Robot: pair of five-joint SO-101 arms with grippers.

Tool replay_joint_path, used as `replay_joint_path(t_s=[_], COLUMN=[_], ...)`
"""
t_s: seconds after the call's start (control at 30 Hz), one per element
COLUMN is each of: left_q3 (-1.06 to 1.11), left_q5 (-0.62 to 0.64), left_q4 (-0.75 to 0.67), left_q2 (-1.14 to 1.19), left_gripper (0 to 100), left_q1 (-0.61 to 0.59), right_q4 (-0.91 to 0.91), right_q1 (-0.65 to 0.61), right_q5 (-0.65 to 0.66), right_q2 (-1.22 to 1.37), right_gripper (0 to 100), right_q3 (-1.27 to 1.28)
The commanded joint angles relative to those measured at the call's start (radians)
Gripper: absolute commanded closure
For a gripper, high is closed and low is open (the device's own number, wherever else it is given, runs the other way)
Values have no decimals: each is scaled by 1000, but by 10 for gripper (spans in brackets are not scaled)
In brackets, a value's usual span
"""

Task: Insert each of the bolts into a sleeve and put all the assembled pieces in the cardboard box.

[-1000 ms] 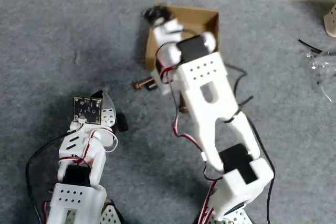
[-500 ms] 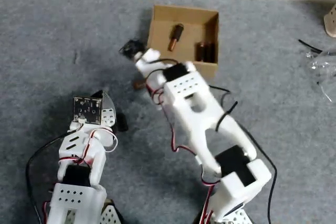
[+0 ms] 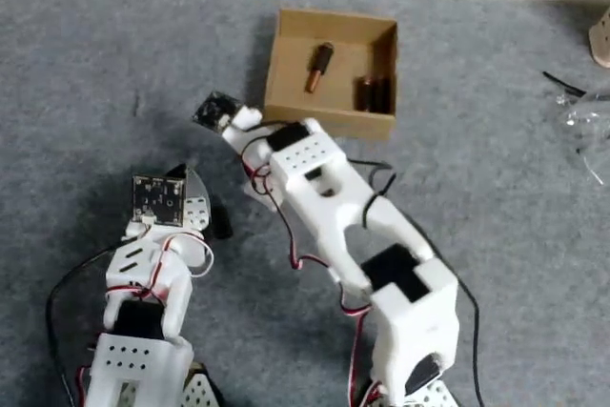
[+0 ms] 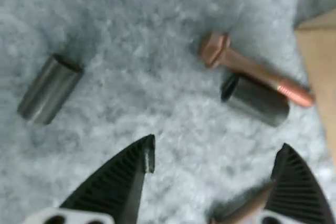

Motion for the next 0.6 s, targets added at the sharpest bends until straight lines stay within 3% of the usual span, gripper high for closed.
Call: replay_joint_path(t_s=[0.0,0.57], left_q3=[-53,-35], left_q5=[-8,-8], left_q4=[-3,-46], left_q2=[-2,2], left_gripper=[993,993], left_q1=[-12,-12], right_q4=[-15,50], right_q1=[-7,65], right_q5=[60,163], right_q2=[19,216], right_gripper=[683,684], right_q3=[-96,-340])
